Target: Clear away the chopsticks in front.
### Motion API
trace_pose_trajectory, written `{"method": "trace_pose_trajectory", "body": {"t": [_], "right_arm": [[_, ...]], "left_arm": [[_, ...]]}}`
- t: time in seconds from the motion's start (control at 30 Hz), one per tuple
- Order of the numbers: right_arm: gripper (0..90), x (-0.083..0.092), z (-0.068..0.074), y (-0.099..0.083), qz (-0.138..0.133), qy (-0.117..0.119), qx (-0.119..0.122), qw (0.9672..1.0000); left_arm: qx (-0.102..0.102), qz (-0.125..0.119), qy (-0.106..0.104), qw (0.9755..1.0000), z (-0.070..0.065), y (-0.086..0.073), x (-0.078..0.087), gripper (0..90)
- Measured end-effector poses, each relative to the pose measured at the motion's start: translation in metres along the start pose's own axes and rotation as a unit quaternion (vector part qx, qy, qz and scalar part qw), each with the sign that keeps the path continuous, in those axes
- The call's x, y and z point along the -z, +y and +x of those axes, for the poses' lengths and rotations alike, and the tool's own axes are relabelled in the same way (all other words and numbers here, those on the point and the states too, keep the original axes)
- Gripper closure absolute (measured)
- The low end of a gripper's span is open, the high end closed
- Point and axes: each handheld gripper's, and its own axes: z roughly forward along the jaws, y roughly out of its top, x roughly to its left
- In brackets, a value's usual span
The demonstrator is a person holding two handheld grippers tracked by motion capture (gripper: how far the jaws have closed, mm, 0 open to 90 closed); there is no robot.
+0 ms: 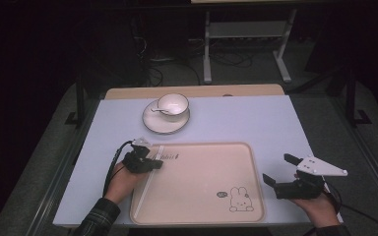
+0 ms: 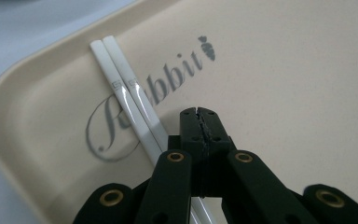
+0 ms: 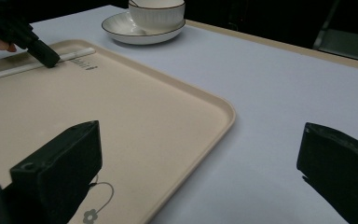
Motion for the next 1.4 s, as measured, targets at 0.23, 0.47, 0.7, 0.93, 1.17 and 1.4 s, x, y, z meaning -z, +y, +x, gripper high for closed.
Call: {"method": "trace_pose_trajectory", "body": {"t": [0.23, 0.47, 0.7, 0.93, 1.17, 1.4], "right_arm": [[0.0, 0.0, 0.001, 0.0, 0.001, 0.001, 0.001, 1.0], [0.0, -0.001, 0.001, 0.0, 0.001, 0.002, 0.002, 1.0], [0.0, 0.0, 0.001, 0.0, 0.003, 0.002, 0.002, 1.0], [0.0, 0.0, 0.0, -0.001, 0.003, 0.002, 0.001, 1.0], [0.0, 0.0, 0.001, -0.001, 0.004, 0.003, 0.002, 1.0], [0.0, 0.0, 0.001, -0.001, 0.004, 0.004, 0.003, 1.0]], "left_arm": [[0.002, 0.001, 0.012, 0.9999, 0.002, -0.009, 0.009, 89.5], [-0.002, 0.002, 0.013, 0.9999, 0.003, -0.01, 0.01, 87.8], [-0.024, -0.04, 0.005, 0.9989, -0.001, -0.007, 0.025, 68.1], [-0.037, -0.088, -0.003, 0.9954, -0.002, -0.022, 0.046, 41.8], [-0.046, -0.146, 0.018, 0.9881, -0.005, -0.044, 0.069, 24.4], [-0.037, -0.178, 0.039, 0.9826, -0.001, -0.07, 0.091, 17.8]]}}
